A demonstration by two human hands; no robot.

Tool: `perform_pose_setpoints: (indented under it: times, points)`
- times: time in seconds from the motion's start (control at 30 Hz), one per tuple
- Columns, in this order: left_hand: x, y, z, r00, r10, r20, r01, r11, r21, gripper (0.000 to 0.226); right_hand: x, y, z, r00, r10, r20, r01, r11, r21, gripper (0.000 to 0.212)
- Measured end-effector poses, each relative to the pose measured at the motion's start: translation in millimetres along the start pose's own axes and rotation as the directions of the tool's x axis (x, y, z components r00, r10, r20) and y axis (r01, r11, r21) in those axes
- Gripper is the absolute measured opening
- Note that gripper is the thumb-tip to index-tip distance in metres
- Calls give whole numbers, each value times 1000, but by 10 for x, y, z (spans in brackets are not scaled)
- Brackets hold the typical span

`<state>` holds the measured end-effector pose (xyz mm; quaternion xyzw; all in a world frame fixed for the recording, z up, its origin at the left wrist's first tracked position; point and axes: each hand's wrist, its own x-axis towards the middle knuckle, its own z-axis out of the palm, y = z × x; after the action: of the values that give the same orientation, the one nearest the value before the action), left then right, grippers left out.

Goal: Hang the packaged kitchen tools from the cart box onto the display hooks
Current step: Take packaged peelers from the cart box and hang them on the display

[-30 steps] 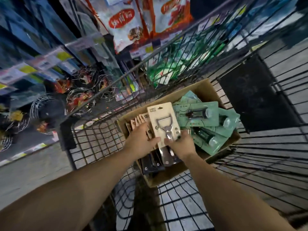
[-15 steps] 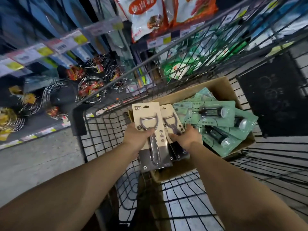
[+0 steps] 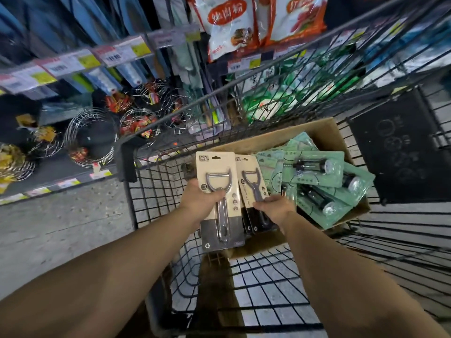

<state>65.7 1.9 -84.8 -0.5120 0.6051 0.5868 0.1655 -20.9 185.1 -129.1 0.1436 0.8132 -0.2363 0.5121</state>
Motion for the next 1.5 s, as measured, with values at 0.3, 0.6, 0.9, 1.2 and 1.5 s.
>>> perform_pose_setpoints:
  times: [0.3,0.6,0.9,1.2,1.5]
  points:
    - [1,-212,-220,999,43,18,-44,997,59,44,-157,-30,313,999,47,-17,-44,992,120,91]
    - [-86,-77,-459,998,57,3,-57,998,16,51,-531,-178,290,969,-178,-170,209,960,189,63]
    - [-605,370,-1086,976,210,-64,-215,972,-90,63,-1547,-777,404,868,-396,-299,461,867,188,65]
    - [-1515,217,-3241,870,420,-257,-478,845,-241,54,-3031,-1909,1772,633,-670,-388,727,687,0,92]
    - [-2570,-340,-6114,672,429,-603,-683,673,-283,70,-4776,-3407,3932,362,-914,-184,927,374,-32,86]
